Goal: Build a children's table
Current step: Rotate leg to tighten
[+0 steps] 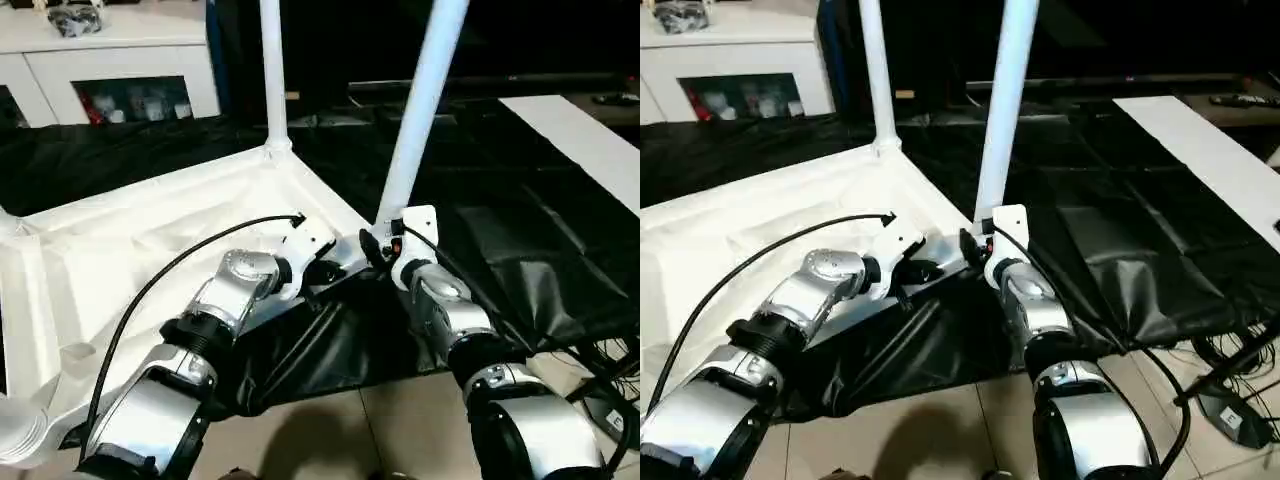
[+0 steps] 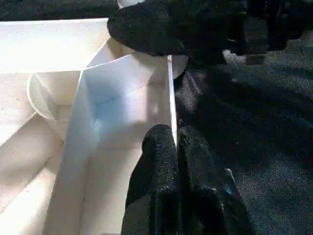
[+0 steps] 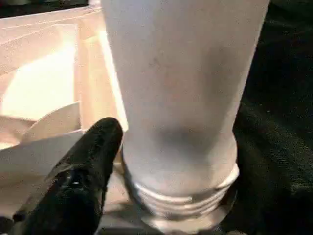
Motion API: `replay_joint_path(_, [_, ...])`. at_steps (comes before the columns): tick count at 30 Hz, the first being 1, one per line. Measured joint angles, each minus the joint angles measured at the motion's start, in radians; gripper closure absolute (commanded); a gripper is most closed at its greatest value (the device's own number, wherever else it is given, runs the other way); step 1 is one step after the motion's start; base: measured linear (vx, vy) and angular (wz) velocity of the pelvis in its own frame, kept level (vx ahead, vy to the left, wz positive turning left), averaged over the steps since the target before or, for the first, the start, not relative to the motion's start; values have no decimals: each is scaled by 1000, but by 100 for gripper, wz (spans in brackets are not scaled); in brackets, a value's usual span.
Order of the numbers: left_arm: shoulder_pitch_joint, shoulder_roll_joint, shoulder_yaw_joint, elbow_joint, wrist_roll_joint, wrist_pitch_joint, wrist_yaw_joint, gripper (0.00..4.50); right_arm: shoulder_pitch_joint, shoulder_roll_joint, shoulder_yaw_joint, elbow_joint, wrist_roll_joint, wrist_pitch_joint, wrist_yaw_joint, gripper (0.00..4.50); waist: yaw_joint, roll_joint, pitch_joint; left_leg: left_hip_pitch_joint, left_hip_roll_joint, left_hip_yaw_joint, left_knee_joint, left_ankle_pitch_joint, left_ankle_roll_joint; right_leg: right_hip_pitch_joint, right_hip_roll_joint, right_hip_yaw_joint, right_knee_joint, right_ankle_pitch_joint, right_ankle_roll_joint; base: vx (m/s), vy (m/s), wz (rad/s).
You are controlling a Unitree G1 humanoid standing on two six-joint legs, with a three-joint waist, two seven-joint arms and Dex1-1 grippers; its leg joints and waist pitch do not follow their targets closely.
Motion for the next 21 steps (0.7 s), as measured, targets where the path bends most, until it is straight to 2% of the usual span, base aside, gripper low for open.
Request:
replay_joint_path(3, [7,20,1,-2,-1,-22,-33,450,32,-29,10,-33,-1,-12,115,21,-2,0,0,0,0,-1,-4,0,0,-1,0,-2,0,0,0,0,0,0])
replay_joint_path(7, [20,55,4,-10,-8,-59,-110,450,73,-93,72,-89,-18,-25,260,21,2,0,0,0,0,-1,-12,0,0,-4,1,-3,1,0,0,0,0,0])
replay_joint_path(15, [60,120,-14,-76,-42,-96,-319,450,114,-216,134,-189,-17,-35,559,21,30,3,0,0,4,2,-13,1,-1,-5,2,-1,14,6,-8,0,0,0])
replay_joint_path(17, [64,130,-17,-86,-47,-100,-357,450,127,-247,146,-207,-11,-28,630,21,38,3,0,0,6,8,-8,1,-1,-6,2,4,23,8,-11,26,-4,4])
replay_joint_path(21, [74,170,-18,-102,-61,-116,-464,450,140,-305,185,-260,13,1,814,21,55,4,0,-1,16,20,-9,1,-1,-9,5,0,24,2,-9,40,-7,1])
